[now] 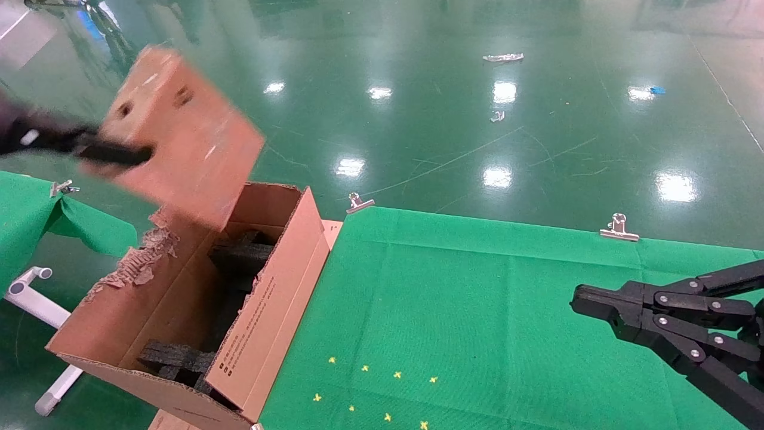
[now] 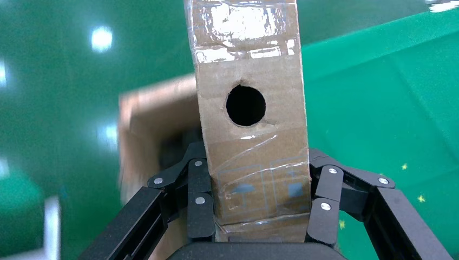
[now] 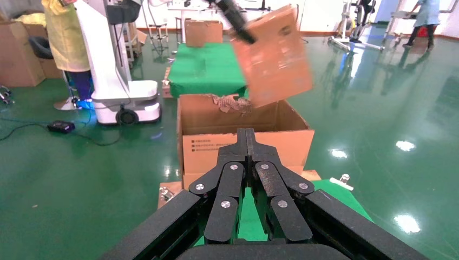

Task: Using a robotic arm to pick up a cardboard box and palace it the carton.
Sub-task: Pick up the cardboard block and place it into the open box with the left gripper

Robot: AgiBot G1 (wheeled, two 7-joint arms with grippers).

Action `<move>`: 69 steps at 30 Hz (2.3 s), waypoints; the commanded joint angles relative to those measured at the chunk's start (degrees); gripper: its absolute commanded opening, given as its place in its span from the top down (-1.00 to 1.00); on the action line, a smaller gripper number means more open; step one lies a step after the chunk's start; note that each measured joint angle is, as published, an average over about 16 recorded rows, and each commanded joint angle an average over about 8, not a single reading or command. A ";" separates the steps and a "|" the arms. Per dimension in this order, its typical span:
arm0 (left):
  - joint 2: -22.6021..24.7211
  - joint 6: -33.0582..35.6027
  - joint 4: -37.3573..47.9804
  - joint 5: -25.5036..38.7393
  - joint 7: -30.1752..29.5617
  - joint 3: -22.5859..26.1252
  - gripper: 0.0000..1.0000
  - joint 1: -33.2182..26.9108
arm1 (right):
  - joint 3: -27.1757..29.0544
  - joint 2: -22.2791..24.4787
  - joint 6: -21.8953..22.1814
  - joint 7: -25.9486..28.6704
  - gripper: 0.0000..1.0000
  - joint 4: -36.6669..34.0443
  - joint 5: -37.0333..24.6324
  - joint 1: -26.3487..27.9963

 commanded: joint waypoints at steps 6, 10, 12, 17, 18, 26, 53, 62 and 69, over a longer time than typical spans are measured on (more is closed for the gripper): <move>-5.13 -2.45 3.83 0.04 -0.97 2.68 1.00 5.08 | -0.03 0.01 0.01 -0.01 -0.12 0.00 0.02 0.01; -5.01 -6.14 5.93 -0.97 0.43 4.23 1.00 9.56 | -0.04 0.02 0.02 -0.02 -1.00 0.00 0.03 0.01; -4.66 -8.15 7.19 -1.90 1.42 4.85 1.00 11.83 | -0.05 0.02 0.02 -0.02 -1.00 0.00 0.03 0.01; -3.79 -12.77 10.46 -3.81 4.11 6.08 1.00 16.73 | -0.06 0.03 0.03 -0.03 -1.00 0.00 0.04 0.01; -3.68 -13.61 10.91 -3.88 4.49 6.27 1.00 17.41 | -0.07 0.03 0.03 -0.03 -1.00 0.00 0.05 0.01; -3.75 -18.55 11.58 -3.06 5.28 7.35 1.00 20.80 | -0.10 0.04 0.04 -0.05 -1.00 0.00 0.07 0.02; 7.60 -25.73 27.43 -1.13 10.00 11.96 1.00 30.68 | -0.19 0.08 0.08 -0.10 -1.00 0.00 0.13 0.04; 14.96 -25.90 39.20 -2.78 16.50 11.83 0.13 32.08 | -0.22 0.09 0.10 -0.11 -1.00 0.00 0.15 0.05; 17.33 -25.57 45.14 -3.37 20.59 11.44 -1.00 31.02 | -0.24 0.10 0.11 -0.12 -1.00 0.00 0.17 0.05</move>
